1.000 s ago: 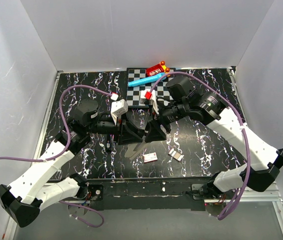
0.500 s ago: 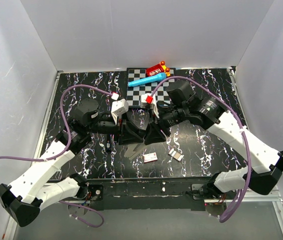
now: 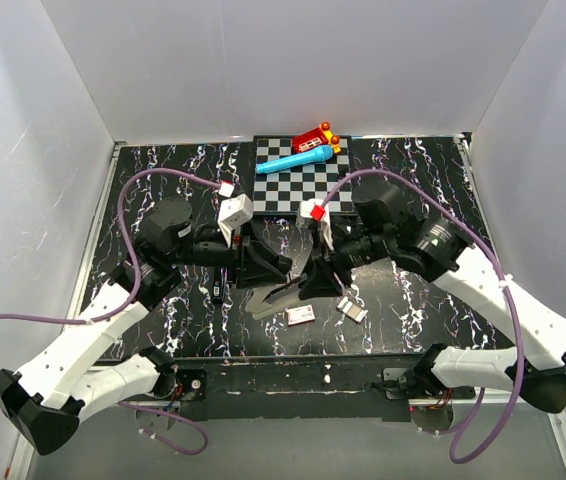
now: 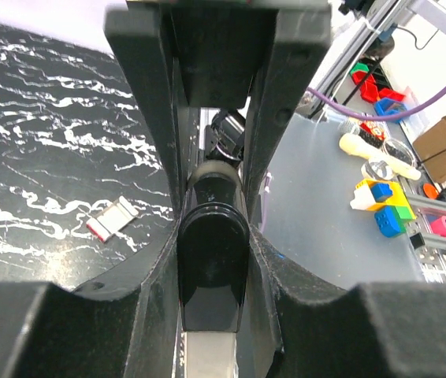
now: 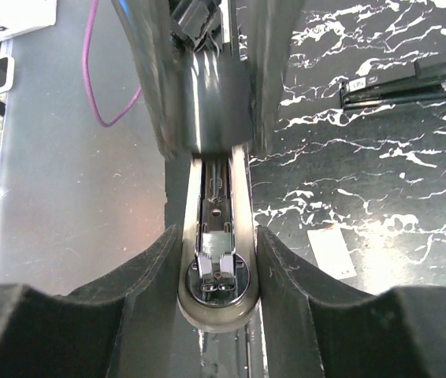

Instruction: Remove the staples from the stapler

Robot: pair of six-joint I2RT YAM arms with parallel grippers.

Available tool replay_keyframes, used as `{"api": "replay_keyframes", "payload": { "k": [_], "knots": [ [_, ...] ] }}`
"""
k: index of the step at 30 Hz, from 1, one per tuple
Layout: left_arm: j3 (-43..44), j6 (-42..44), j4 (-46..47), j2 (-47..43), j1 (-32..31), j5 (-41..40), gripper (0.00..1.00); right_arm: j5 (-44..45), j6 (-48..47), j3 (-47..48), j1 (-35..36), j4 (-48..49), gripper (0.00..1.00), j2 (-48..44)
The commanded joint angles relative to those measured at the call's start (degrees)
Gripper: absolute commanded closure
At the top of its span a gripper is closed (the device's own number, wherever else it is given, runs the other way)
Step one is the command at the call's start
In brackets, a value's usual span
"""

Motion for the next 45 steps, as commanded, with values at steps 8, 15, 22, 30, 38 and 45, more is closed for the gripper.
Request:
{"api": "replay_keyframes", "payload": {
  "k": [8,15,22,30,38,45],
  "knots": [
    [0.3,-7.4,14.1,-5.4,-0.3,-4.5,1.00,2.7,6.7,-10.8,0.6,10.6,0.99,-8.6],
    [-0.8,-7.4,14.3,-4.0,-0.6,-4.1,1.00,5.3,9.0,-8.2,0.6,12.6,0.99,-8.9],
    [-1.3,-6.2,13.1,-2.5,-0.6,-2.9,1.00,8.1,7.9,-3.5,0.6,7.8,0.84,-7.8],
    [-1.8,-4.9,12.8,-1.7,-0.7,-2.8,1.00,9.3,5.4,-0.4,0.6,5.0,0.69,-7.6],
    [-2.2,-3.9,10.9,-1.0,-0.8,-2.1,1.00,8.4,4.3,1.6,0.6,3.6,0.52,-7.3],
    [-2.3,-3.4,10.6,-0.8,-0.7,-2.1,1.00,9.3,3.7,3.2,0.6,3.0,0.49,-6.7]
  ]
}}
